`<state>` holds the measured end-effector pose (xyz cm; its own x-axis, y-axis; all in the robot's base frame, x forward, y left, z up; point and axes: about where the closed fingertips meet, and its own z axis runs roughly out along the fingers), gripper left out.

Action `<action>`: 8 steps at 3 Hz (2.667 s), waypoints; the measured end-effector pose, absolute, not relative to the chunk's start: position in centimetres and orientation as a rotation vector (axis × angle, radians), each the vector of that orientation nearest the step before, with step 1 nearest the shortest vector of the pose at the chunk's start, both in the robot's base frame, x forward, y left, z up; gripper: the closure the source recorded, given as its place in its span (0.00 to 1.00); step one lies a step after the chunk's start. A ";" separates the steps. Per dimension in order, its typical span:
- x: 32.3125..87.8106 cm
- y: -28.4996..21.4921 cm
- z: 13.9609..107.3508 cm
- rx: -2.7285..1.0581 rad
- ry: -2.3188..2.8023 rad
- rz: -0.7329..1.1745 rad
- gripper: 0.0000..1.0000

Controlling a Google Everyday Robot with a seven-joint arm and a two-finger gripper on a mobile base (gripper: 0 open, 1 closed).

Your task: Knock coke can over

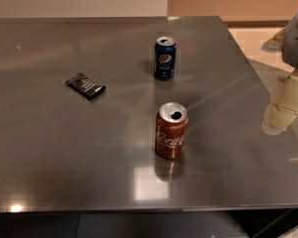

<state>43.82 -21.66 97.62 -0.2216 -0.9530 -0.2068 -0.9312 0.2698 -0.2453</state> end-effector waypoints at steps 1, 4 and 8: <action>43.9 -21.6 97.7 -1.718 2.231 -0.092 0.00; 44.1 -13.4 95.0 -1.834 1.988 0.338 0.00; 42.4 -5.8 89.8 -1.841 1.786 0.551 0.00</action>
Offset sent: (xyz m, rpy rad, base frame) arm 0.0167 0.0484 -0.0142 0.2328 0.1042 0.1268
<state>42.38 -5.81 89.84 0.0517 -0.7887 -0.6126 -0.9967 -0.0028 -0.0806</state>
